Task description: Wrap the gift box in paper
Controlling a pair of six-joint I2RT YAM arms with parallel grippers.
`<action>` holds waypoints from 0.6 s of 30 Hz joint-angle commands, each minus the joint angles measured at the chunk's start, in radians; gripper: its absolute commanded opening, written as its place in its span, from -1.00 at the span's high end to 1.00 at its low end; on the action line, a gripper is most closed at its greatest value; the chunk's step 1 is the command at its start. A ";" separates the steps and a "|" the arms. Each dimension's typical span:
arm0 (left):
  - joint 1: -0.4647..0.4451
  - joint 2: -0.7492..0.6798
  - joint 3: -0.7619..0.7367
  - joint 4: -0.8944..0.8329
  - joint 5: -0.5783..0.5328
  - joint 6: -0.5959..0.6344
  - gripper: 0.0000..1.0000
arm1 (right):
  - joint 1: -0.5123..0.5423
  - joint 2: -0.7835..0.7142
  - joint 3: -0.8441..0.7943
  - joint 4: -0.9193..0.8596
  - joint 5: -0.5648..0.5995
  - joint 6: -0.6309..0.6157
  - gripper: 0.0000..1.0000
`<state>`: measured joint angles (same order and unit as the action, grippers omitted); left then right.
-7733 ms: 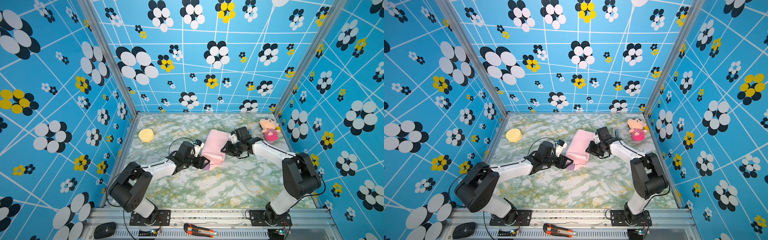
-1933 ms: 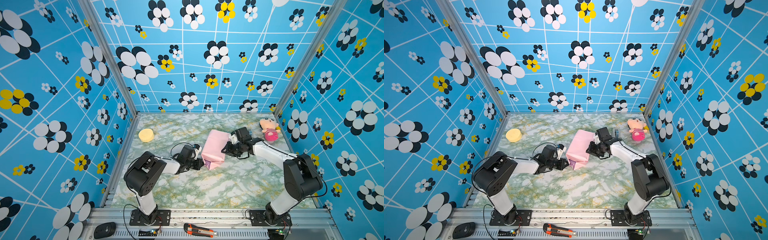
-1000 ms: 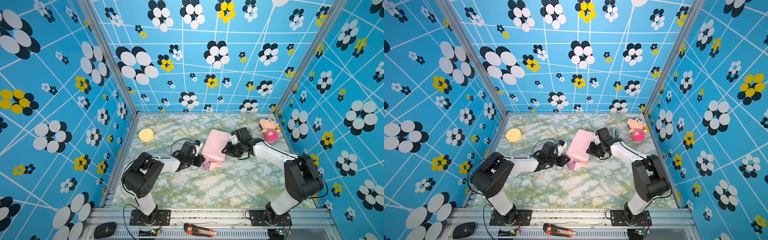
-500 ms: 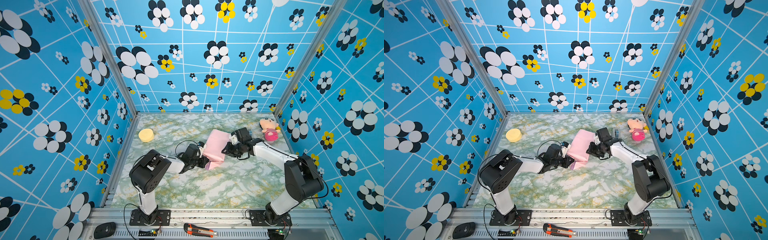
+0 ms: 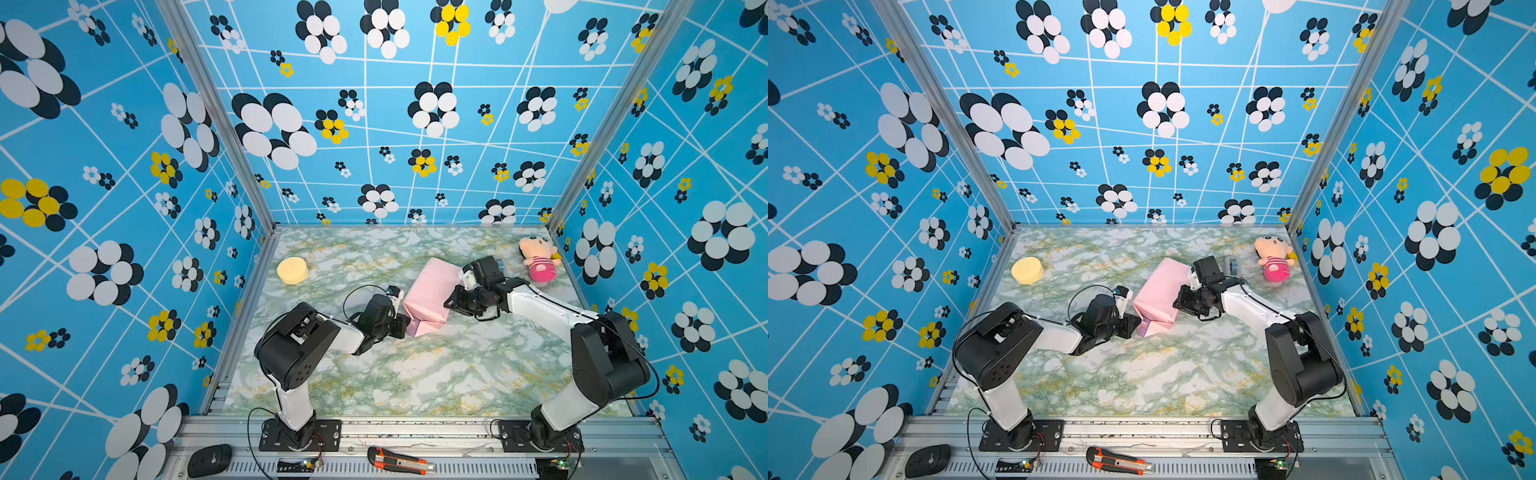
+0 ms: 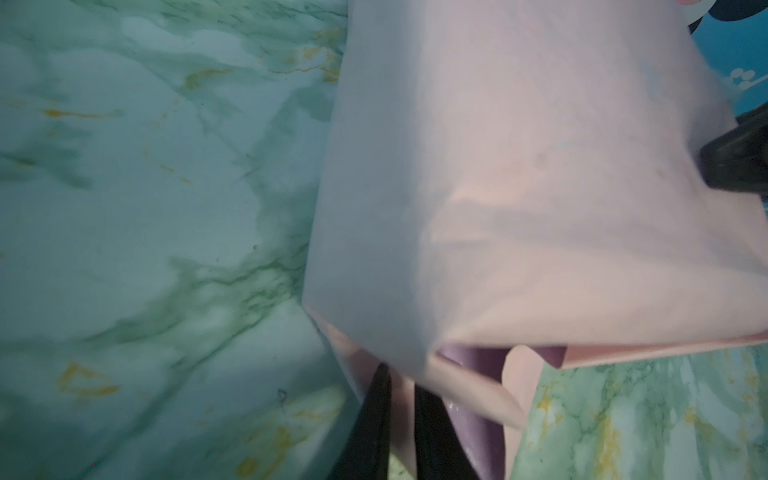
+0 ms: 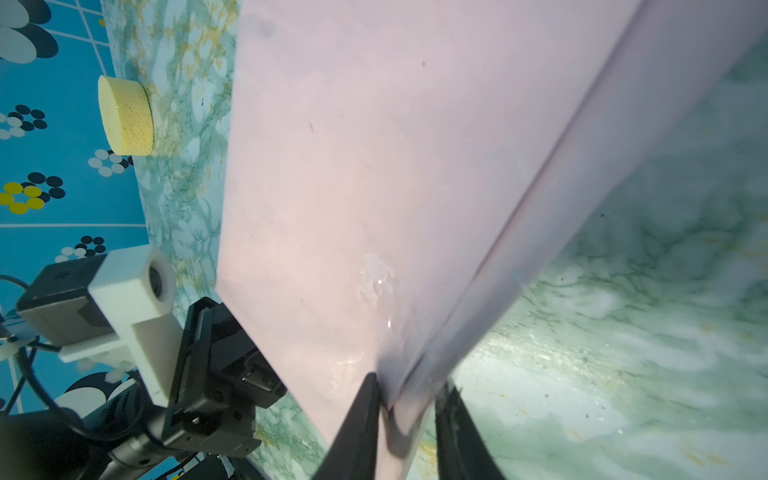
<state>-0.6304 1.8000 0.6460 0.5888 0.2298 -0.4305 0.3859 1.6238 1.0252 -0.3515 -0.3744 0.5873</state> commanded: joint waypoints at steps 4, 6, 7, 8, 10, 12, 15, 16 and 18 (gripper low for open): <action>0.011 0.024 0.002 -0.001 -0.011 -0.004 0.69 | 0.010 -0.052 -0.005 -0.061 0.028 -0.034 0.45; 0.011 0.029 0.010 0.011 0.001 -0.008 0.69 | 0.017 -0.085 0.010 -0.079 0.059 -0.059 0.38; 0.010 0.031 0.010 0.022 0.006 -0.013 0.69 | 0.020 -0.104 0.019 -0.094 0.078 -0.072 0.35; 0.008 0.034 0.011 0.029 0.013 -0.017 0.69 | 0.026 -0.127 0.031 -0.112 0.106 -0.090 0.31; 0.008 0.038 0.013 0.044 0.025 -0.021 0.69 | 0.041 -0.167 0.061 -0.147 0.167 -0.135 0.19; 0.006 0.042 0.014 0.059 0.035 -0.022 0.69 | 0.075 -0.201 0.080 -0.154 0.222 -0.211 0.06; 0.006 0.050 0.018 0.084 0.056 -0.026 0.69 | 0.156 -0.212 0.109 -0.143 0.293 -0.368 -0.21; 0.006 0.049 0.020 0.089 0.063 -0.026 0.69 | 0.178 -0.205 0.119 -0.143 0.308 -0.418 -0.27; 0.005 0.048 0.023 0.099 0.070 -0.028 0.69 | 0.252 -0.174 0.149 -0.147 0.361 -0.561 -0.37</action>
<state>-0.6285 1.8259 0.6498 0.6495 0.2691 -0.4526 0.5697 1.4227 1.1397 -0.4652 -0.1204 0.2604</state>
